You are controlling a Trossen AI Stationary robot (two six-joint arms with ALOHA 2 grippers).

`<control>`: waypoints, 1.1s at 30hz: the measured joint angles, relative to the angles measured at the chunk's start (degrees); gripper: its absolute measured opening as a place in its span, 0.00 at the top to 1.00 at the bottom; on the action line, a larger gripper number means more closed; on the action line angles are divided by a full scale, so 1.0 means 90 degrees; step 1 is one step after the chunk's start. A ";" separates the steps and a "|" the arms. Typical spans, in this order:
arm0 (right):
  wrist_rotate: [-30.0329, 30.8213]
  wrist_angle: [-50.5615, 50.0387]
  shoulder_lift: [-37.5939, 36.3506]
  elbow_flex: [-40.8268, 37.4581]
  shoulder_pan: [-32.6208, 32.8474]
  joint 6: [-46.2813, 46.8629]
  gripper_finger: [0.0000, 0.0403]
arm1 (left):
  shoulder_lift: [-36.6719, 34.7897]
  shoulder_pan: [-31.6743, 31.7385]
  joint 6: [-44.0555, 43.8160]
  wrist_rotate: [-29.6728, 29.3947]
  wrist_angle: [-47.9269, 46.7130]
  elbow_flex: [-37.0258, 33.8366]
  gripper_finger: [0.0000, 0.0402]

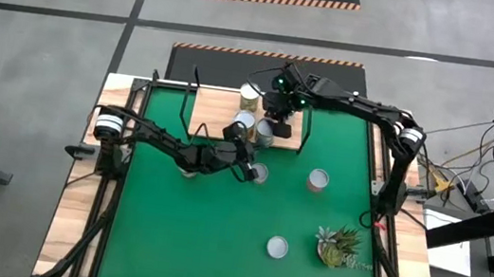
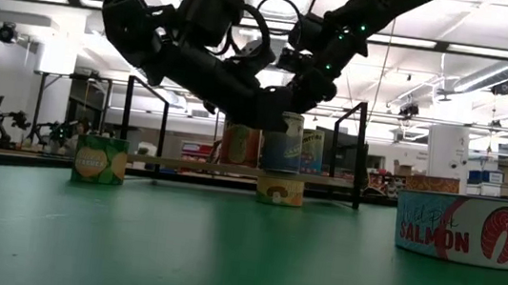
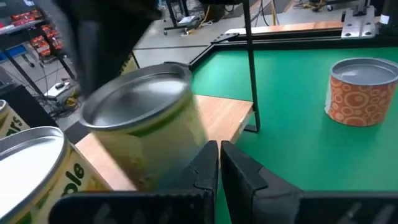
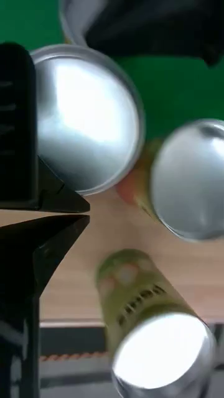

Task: Pick and place cans onto a shelf
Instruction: Put the canned peas on the shelf

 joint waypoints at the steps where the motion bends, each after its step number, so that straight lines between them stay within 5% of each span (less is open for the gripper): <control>1: 0.0000 -0.0140 -0.0025 0.0000 0.0002 -0.0013 0.98 | 0.0000 0.0002 -0.0031 0.0000 0.0005 0.0000 1.00; 14: 0.0039 -0.1659 -0.0597 0.0015 0.0174 0.0211 0.98 | -0.0005 0.0103 -0.0320 0.0022 0.0067 0.0000 1.00; 33: 0.0836 -0.1784 -0.0639 -0.0088 0.0245 0.1107 0.98 | 0.0257 0.0278 -0.0433 0.0050 -0.0257 0.0576 1.00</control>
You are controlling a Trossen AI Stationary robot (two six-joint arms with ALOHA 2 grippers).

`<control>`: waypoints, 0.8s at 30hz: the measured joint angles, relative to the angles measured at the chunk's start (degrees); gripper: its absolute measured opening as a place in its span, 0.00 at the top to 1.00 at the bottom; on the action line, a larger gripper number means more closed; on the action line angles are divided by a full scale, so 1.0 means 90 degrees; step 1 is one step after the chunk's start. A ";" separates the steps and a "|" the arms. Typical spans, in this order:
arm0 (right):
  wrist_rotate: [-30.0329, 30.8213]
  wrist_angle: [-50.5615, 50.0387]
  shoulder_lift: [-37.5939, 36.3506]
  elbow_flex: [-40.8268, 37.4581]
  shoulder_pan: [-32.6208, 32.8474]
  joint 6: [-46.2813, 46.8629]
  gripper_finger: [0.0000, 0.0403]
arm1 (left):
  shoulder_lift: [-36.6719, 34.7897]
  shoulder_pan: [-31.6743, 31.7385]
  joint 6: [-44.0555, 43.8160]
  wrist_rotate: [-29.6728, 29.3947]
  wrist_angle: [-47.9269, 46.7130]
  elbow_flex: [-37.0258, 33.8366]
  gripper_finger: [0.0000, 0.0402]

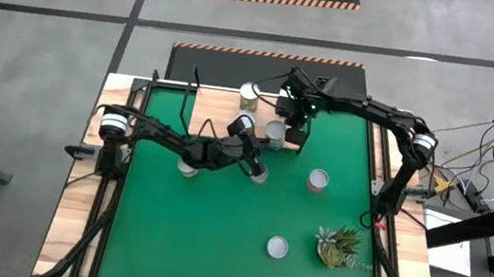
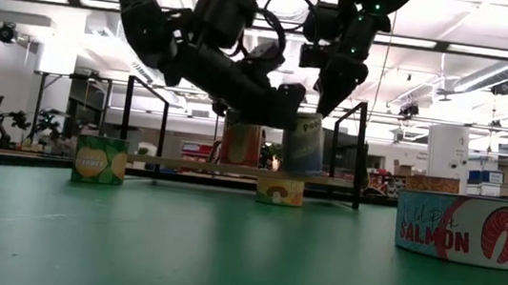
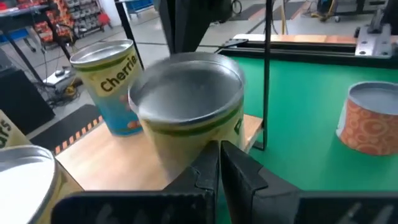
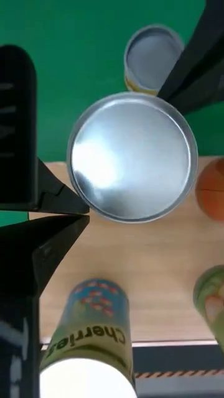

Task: Pick and place cans onto a shelf
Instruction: Put the canned peas on the shelf

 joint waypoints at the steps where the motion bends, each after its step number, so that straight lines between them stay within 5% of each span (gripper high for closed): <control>1: 0.0067 0.0007 -0.0002 -0.0011 0.0002 0.0018 0.98 | 0.0042 0.0007 -0.0005 0.0000 -0.0005 0.0045 1.00; 24: 0.0677 -0.0376 -0.0317 0.0171 0.0061 0.0234 0.98 | 0.0190 0.0058 -0.0019 -0.0014 -0.0083 0.0284 1.00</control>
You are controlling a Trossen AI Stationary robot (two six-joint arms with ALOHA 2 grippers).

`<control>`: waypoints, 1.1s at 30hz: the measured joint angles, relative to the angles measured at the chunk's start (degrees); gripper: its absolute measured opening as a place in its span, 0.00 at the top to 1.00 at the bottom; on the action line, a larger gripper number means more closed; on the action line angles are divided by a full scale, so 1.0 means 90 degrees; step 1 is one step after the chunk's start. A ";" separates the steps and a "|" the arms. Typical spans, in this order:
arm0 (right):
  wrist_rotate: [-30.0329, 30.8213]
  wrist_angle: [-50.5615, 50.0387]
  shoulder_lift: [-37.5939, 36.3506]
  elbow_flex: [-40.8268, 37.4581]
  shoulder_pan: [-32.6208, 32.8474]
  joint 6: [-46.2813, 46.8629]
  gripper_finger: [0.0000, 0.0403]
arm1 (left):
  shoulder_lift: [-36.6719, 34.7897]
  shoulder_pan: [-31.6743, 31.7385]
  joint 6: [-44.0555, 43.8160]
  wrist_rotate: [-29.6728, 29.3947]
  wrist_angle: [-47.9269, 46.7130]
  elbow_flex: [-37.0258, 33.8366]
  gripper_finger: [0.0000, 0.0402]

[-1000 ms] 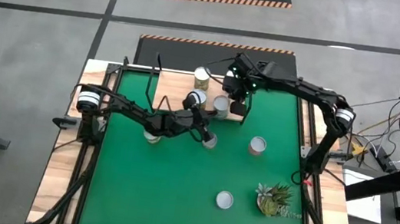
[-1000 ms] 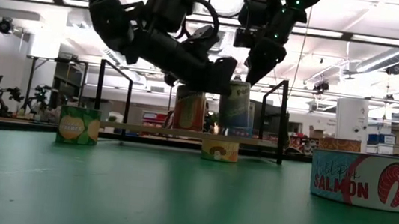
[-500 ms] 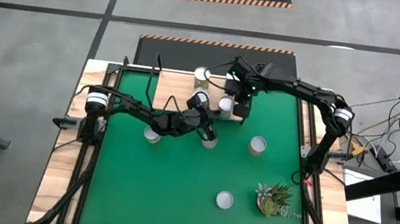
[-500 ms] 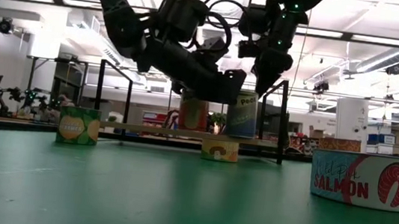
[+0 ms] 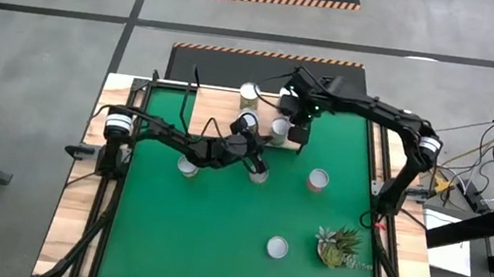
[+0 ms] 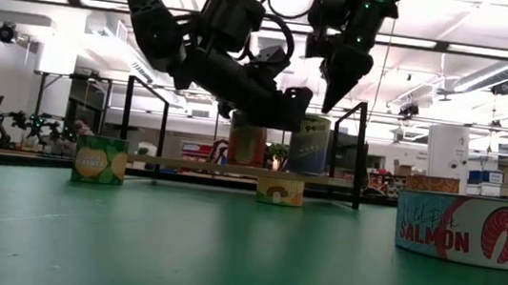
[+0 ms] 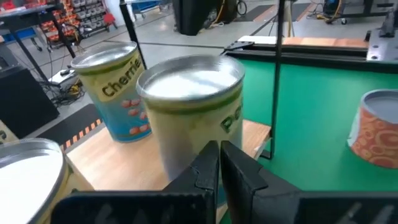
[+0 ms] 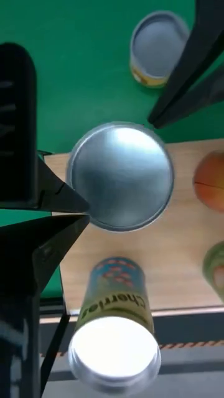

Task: Pick and place cans onto a shelf
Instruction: Put the canned peas on the shelf

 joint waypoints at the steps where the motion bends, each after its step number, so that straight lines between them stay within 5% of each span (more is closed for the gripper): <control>1: 0.0003 0.0004 -0.0041 0.0004 0.0004 0.0032 0.98 | -0.0022 -0.0003 0.0007 0.0000 -0.0004 0.0000 1.00; 16: -0.0671 0.0263 -0.0148 -0.0022 0.0309 0.0075 0.98 | -0.0808 -0.0736 0.0497 0.0007 -0.0674 -0.0101 1.00; 25: -0.0617 0.0816 0.0167 -0.0030 0.0364 0.0014 0.98 | -0.3422 -0.1484 0.1695 0.0010 -0.0789 -0.1525 1.00; 33: -0.0610 0.0807 0.0353 -0.0055 0.0364 0.0224 0.98 | -0.5472 -0.1616 0.1717 0.0005 -0.0793 -0.2700 1.00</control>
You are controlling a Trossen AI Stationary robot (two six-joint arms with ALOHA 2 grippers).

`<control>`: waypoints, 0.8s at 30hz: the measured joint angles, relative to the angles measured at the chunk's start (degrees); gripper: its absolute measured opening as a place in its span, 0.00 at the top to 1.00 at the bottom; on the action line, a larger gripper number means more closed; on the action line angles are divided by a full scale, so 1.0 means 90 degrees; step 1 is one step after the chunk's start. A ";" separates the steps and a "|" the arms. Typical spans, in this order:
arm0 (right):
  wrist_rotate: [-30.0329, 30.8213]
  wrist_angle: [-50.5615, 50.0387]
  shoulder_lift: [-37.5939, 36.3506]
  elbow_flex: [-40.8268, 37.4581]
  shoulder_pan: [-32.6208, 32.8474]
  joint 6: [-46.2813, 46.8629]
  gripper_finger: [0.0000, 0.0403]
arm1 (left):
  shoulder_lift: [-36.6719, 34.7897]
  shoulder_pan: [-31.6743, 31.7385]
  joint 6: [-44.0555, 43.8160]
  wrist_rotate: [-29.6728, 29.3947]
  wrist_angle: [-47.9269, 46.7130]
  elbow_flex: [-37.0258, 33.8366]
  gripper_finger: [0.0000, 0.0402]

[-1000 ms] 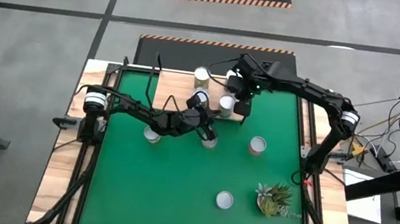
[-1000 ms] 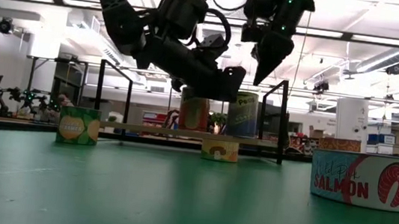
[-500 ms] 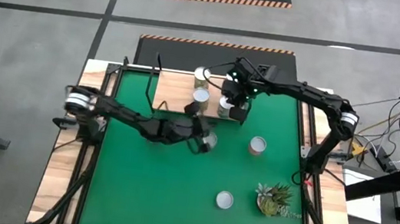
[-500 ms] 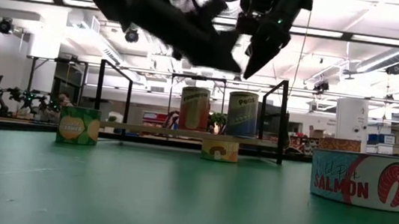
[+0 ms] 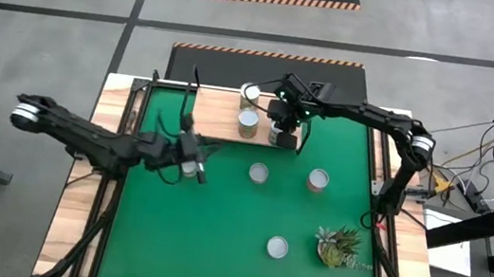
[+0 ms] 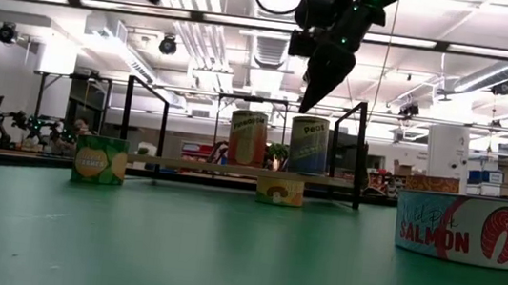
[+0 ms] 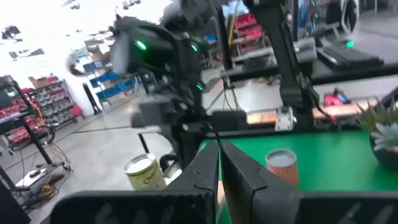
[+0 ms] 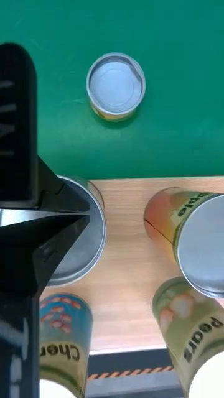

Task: Pick and place cans onto a shelf
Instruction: Put the canned peas on the shelf

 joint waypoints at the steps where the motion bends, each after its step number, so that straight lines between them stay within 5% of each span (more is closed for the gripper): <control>1: 0.0000 -0.0002 0.0032 -0.0004 0.0000 0.0024 0.98 | -0.0173 0.0000 0.0000 0.0003 0.0001 -0.0081 1.00; 10: 0.0593 0.0056 0.0211 -0.0019 0.0000 0.0112 0.98 | -0.1134 -0.0002 0.0152 0.0006 -0.0073 -0.0277 1.00; 24: 0.1065 0.0263 0.0223 -0.0031 -0.0119 -0.0143 0.98 | -0.1265 -0.0002 0.0345 0.0009 -0.0100 -0.0255 1.00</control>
